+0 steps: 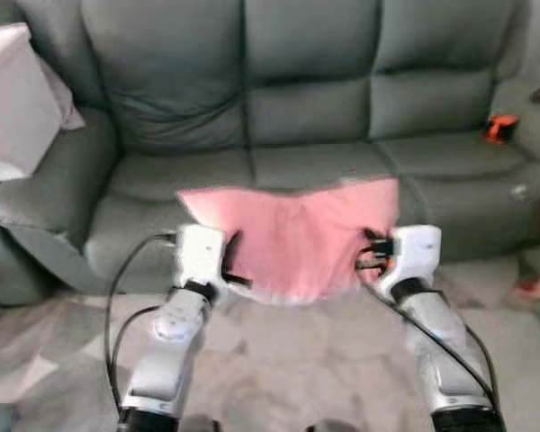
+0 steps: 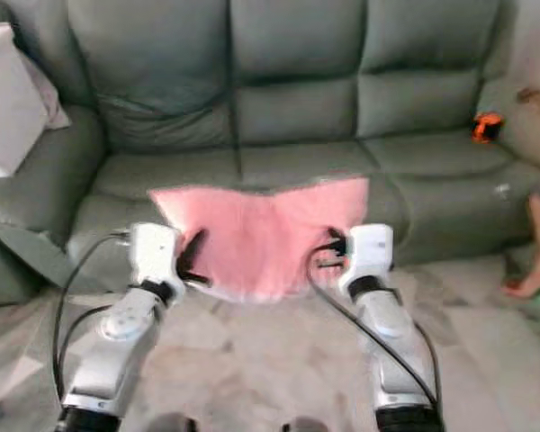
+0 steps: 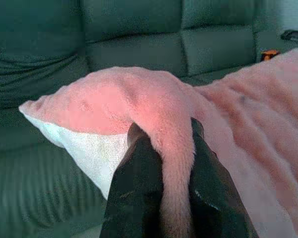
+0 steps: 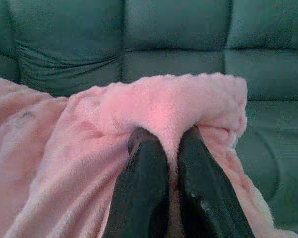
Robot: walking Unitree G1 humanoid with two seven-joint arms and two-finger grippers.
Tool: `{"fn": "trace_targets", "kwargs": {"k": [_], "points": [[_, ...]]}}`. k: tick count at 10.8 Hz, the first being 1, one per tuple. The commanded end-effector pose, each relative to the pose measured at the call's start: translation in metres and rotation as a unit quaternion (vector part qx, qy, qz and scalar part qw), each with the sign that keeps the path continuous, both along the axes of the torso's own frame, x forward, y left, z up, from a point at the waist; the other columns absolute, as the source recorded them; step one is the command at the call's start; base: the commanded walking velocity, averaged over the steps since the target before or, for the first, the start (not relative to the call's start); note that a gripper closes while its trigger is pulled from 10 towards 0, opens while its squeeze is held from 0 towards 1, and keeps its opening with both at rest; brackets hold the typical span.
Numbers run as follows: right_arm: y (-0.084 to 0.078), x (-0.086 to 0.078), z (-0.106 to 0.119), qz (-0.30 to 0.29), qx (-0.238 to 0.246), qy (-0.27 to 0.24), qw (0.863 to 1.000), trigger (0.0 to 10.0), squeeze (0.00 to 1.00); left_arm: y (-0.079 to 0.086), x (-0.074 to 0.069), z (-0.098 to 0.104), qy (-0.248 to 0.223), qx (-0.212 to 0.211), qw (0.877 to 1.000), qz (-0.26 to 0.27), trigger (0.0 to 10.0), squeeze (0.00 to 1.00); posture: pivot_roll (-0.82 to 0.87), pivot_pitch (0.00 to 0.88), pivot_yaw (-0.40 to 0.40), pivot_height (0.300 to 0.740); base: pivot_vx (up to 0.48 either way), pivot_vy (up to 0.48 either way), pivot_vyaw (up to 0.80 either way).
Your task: Move the pillow to the sofa
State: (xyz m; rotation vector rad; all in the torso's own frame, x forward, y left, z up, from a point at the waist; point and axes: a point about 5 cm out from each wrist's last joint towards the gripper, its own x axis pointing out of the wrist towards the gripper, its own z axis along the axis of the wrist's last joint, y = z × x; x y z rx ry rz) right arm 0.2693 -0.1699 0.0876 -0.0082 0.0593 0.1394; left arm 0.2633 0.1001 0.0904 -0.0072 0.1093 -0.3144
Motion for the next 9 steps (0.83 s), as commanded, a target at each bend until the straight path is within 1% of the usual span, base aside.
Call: {"fn": "trace_targets", "kwargs": {"k": [1,8,9], "points": [[0.0116,0.0039,0.0087,0.019,0.007,-0.020,1.000,10.0,0.00,0.0060,0.0025,0.0043,-0.011,0.006,1.000,0.007,10.0,0.00,-0.02,0.000,-0.001,0.740,0.000,-0.319,0.00],[0.0142,0.0042,0.0079,0.022,0.008,-0.020,1.000,10.0,0.00,0.0082,0.0020,0.0038,-0.011,0.010,1.000,0.006,10.0,0.00,-0.01,0.000,0.000,0.740,0.000,-0.321,0.00],[0.0143,0.0041,0.0078,0.022,0.008,-0.020,1.000,10.0,0.00,0.0077,0.0016,0.0040,-0.012,0.010,1.000,0.006,10.0,0.00,-0.02,0.000,0.000,0.740,0.000,0.000,0.00]]}}
